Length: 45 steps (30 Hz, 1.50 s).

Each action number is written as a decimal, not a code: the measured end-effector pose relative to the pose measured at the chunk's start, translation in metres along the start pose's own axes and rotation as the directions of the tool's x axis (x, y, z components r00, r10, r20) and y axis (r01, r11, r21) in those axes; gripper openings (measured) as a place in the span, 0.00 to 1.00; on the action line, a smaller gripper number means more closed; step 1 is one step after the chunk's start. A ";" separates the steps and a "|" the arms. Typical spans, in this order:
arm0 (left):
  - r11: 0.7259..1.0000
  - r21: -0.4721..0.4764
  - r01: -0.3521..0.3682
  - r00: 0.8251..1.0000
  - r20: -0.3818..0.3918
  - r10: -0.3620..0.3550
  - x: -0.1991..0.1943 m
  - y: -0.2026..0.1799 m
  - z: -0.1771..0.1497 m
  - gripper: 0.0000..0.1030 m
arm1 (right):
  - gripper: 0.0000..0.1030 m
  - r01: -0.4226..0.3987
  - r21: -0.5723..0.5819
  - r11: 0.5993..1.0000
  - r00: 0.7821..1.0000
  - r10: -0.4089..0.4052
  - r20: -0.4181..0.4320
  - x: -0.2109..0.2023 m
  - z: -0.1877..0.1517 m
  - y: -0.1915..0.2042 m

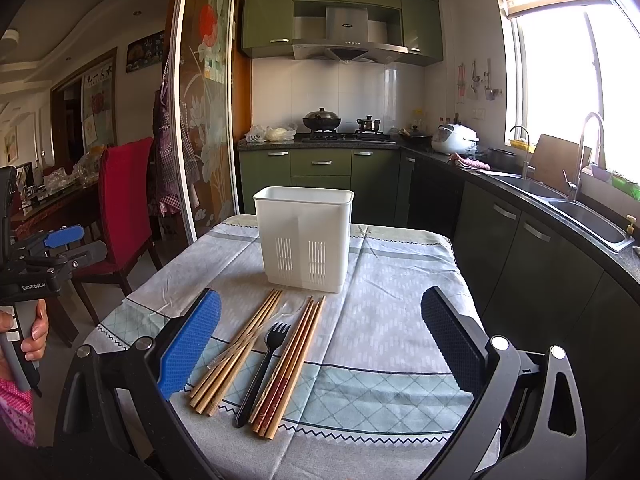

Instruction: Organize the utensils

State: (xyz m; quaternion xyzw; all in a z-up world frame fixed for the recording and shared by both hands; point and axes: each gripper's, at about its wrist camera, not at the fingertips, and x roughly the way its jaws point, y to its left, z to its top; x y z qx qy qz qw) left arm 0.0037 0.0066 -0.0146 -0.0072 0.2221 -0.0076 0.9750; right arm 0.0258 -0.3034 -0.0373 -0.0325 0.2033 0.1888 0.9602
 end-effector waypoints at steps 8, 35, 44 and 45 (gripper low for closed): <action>0.996 0.077 0.050 0.976 -0.214 -0.033 0.058 -0.032 0.015 0.94 | 0.96 -0.020 0.061 0.998 0.984 0.031 -0.177 0.047 0.004 -0.027; 0.977 0.122 0.173 0.654 -0.756 -0.022 0.271 -0.128 0.003 0.48 | 0.74 -0.015 0.136 0.991 0.779 0.096 -0.620 0.175 0.012 -0.087; 0.967 0.136 0.214 0.616 -0.787 -0.025 0.283 -0.142 0.000 0.22 | 0.74 -0.003 0.159 0.987 0.774 0.103 -0.624 0.173 0.010 -0.103; 0.967 0.140 0.213 0.615 -0.788 -0.021 0.285 -0.143 0.000 0.21 | 0.74 -0.005 0.161 0.987 0.773 0.106 -0.625 0.172 0.009 -0.104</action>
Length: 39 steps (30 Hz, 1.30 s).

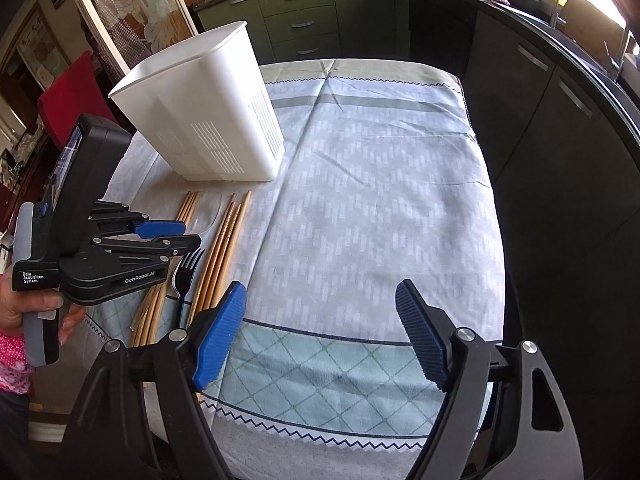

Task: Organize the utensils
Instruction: 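Grasp the clear plastic spoon with the left tool while the right tool grasps the black fork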

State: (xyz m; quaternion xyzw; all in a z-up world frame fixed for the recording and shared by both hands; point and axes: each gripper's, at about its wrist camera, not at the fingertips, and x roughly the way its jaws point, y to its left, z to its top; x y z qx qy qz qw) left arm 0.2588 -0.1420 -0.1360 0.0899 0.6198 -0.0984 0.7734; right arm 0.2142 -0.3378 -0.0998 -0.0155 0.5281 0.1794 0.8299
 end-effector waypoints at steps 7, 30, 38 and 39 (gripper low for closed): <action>1.000 0.009 -0.018 1.000 -0.021 0.018 0.011 -0.009 0.011 0.12 | 0.76 -0.005 -0.015 1.000 1.000 0.005 -0.002 -0.001 -0.003 0.002; 0.987 -0.127 0.099 0.946 0.320 -0.054 -0.119 0.092 -0.081 0.11 | 0.35 -0.148 -0.166 0.975 0.956 0.097 -0.278 0.085 -0.008 0.131; 0.987 -0.118 0.108 0.934 0.353 -0.060 -0.118 0.092 -0.087 0.11 | 0.19 -0.113 -0.164 0.980 0.954 0.061 -0.295 0.095 -0.011 0.149; 0.988 -0.116 0.105 0.932 0.357 -0.057 -0.117 0.091 -0.087 0.11 | 0.19 -0.110 -0.165 0.980 0.952 0.056 -0.301 0.097 -0.012 0.150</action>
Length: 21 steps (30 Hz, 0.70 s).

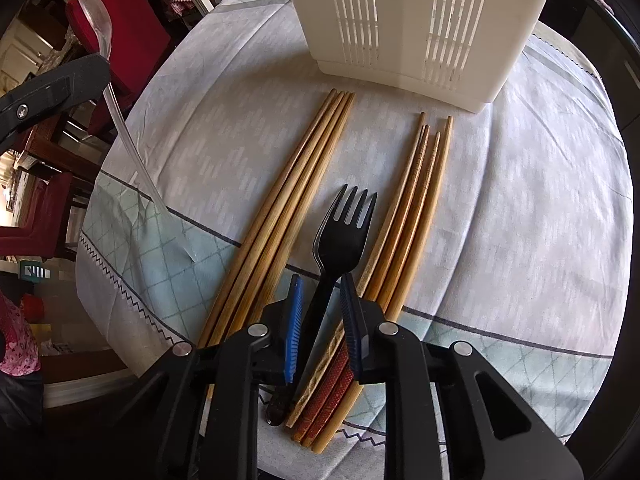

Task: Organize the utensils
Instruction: 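Grasp the clear plastic spoon with the left tool while the right tool grasps the black fork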

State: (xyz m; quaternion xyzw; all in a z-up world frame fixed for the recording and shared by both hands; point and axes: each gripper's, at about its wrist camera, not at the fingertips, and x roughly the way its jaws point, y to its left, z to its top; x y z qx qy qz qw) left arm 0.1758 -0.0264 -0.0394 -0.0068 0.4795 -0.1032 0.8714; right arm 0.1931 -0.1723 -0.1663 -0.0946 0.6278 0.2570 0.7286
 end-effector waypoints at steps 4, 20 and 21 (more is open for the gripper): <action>1.000 0.001 0.011 1.000 0.003 -0.011 0.004 -0.002 0.000 0.11 | 0.18 0.028 0.000 1.000 1.000 -0.028 -0.005 0.007 -0.002 0.004; 0.998 -0.032 -0.053 0.988 -0.144 0.048 0.068 0.008 0.009 0.21 | 0.13 0.077 -0.010 0.997 0.993 -0.076 0.093 0.006 -0.009 0.008; 0.997 -0.050 -0.066 0.986 -0.156 0.058 0.076 0.012 0.011 0.26 | 0.13 0.075 -0.010 0.997 0.993 -0.074 0.095 0.006 -0.009 0.007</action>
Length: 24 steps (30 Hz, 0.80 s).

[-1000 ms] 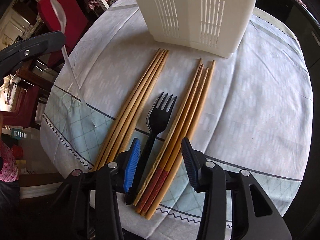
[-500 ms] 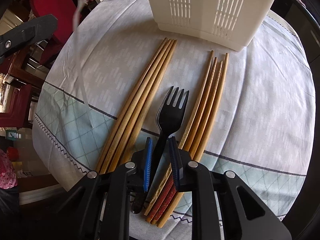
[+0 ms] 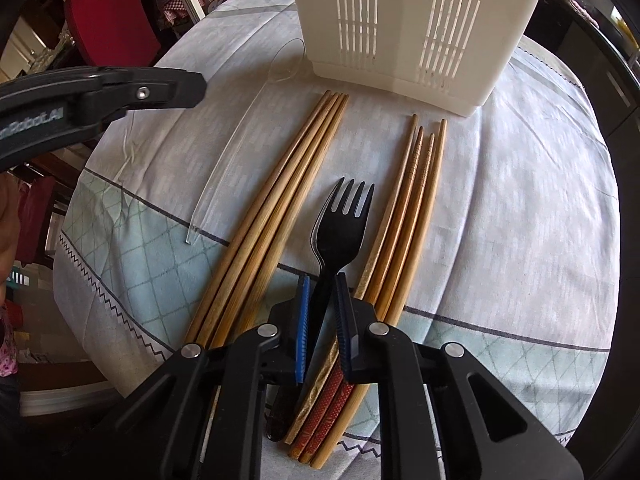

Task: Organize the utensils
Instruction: 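Grasp the clear plastic spoon with the left tool while the right tool grasps the black fork, then lift the spoon and drop it into the white holder while the right tool drops the fork in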

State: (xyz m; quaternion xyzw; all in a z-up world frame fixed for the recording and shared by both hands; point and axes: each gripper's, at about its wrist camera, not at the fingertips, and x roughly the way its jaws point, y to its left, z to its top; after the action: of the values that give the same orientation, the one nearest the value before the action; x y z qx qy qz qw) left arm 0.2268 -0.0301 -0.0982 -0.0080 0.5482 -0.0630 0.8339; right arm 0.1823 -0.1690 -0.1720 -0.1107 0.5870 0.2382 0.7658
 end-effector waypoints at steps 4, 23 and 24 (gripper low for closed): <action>0.998 -0.029 -0.063 0.998 -0.025 0.062 0.029 0.004 0.015 0.37 | 0.13 -0.013 0.003 1.000 1.000 0.013 0.004 -0.005 -0.005 -0.006; 0.995 -0.090 -0.029 0.988 0.151 0.042 -0.021 0.025 0.007 0.08 | 0.10 -0.154 0.055 0.987 0.979 0.145 0.144 -0.050 -0.018 -0.041; 0.996 -0.093 0.000 0.981 0.191 0.018 -0.037 0.027 0.003 0.08 | 0.10 -0.170 0.058 0.984 0.972 0.158 0.171 -0.059 -0.020 -0.043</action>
State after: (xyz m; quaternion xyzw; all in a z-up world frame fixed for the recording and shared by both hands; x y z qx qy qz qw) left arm 0.2177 0.0003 -0.0656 -0.0503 0.4677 -0.0324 0.8818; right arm 0.1754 -0.2289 -0.1266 -0.0139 0.5364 0.2877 0.7933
